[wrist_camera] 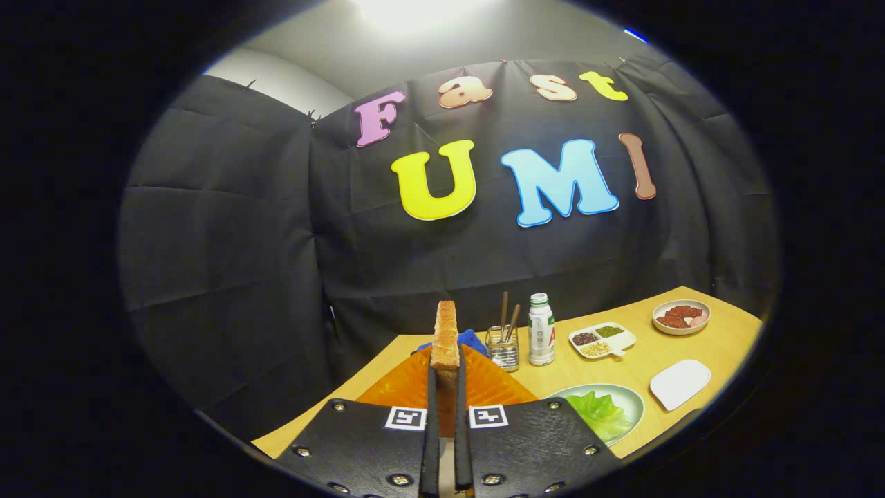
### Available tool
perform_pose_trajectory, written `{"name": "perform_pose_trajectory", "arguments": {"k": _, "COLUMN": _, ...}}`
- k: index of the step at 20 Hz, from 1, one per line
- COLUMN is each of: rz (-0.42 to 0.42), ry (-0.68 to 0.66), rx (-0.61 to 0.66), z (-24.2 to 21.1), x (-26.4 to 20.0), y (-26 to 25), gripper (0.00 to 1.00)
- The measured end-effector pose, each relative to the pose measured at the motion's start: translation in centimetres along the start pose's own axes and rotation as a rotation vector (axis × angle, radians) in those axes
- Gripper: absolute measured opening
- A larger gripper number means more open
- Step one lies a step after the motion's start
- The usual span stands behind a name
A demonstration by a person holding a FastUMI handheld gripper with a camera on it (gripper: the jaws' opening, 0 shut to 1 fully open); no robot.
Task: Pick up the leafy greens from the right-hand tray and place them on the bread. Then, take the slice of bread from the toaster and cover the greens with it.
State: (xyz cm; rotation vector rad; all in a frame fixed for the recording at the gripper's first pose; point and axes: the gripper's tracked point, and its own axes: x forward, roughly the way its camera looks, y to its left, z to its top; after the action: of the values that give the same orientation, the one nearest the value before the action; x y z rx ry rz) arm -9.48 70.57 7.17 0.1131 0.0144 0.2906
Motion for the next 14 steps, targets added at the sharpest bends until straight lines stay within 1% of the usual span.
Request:
{"name": "perform_pose_trajectory", "arguments": {"k": 8, "rz": -0.093, "ry": 0.025, "rx": -0.108, "z": -0.6, "x": -0.4, "y": -7.5, "gripper": 0.08}}
{"name": "perform_pose_trajectory", "arguments": {"k": 14, "rz": -0.097, "ry": 0.052, "rx": -0.166, "z": -2.1, "x": -1.0, "y": -11.2, "gripper": 0.08}}
